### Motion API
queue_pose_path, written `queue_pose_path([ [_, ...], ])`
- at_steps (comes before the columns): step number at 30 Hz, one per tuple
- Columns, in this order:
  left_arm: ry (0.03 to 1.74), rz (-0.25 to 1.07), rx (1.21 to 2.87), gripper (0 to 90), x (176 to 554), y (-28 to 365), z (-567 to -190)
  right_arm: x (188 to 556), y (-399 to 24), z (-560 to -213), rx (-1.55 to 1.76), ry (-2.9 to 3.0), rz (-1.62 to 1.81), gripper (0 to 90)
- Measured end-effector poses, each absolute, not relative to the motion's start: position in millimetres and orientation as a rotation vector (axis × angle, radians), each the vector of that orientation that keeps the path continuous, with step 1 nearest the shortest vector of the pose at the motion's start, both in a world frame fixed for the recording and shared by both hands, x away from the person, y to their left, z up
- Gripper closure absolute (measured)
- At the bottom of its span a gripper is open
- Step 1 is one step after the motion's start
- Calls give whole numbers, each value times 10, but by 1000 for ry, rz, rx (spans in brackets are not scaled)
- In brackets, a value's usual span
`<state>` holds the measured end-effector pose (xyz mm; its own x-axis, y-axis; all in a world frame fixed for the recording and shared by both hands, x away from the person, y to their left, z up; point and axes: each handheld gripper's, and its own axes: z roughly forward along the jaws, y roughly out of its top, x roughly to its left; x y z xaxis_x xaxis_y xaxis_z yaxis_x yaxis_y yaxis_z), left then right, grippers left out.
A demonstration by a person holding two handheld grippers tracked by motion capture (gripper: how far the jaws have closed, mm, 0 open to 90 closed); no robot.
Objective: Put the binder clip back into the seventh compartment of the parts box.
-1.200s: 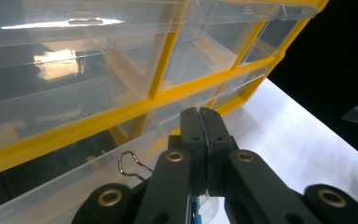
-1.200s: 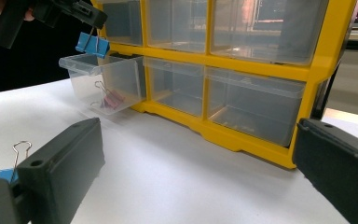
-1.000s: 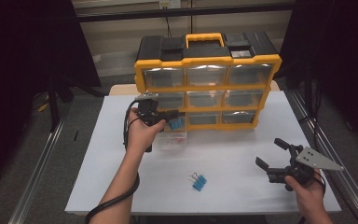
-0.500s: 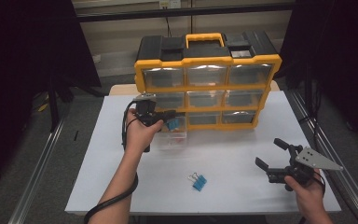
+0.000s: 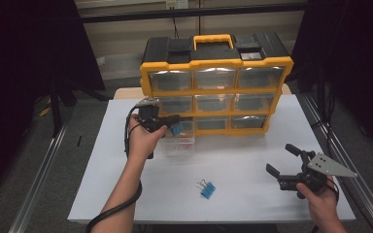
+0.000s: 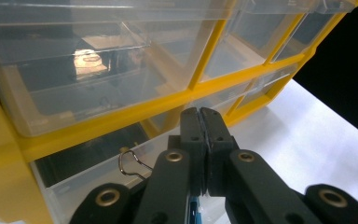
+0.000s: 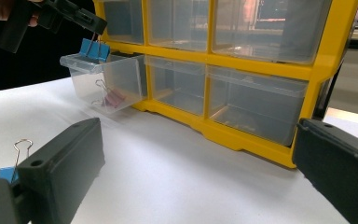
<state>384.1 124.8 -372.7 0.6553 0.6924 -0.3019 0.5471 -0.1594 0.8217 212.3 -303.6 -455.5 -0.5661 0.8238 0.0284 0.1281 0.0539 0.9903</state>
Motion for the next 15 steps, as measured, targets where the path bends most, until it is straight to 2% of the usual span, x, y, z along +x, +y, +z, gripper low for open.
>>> queue_pose_path([
  [7,991,180,1833,875,3833,1277,-3740,2121,-3043,-4554,956,1763,1555,15],
  [10,982,185,1839,792,3827,1280,-3734,2122,-3039,-4555,955,1763,1558,16],
  [15,968,169,1839,720,3783,1262,-3725,2120,-3043,-4554,957,1762,1555,16],
])
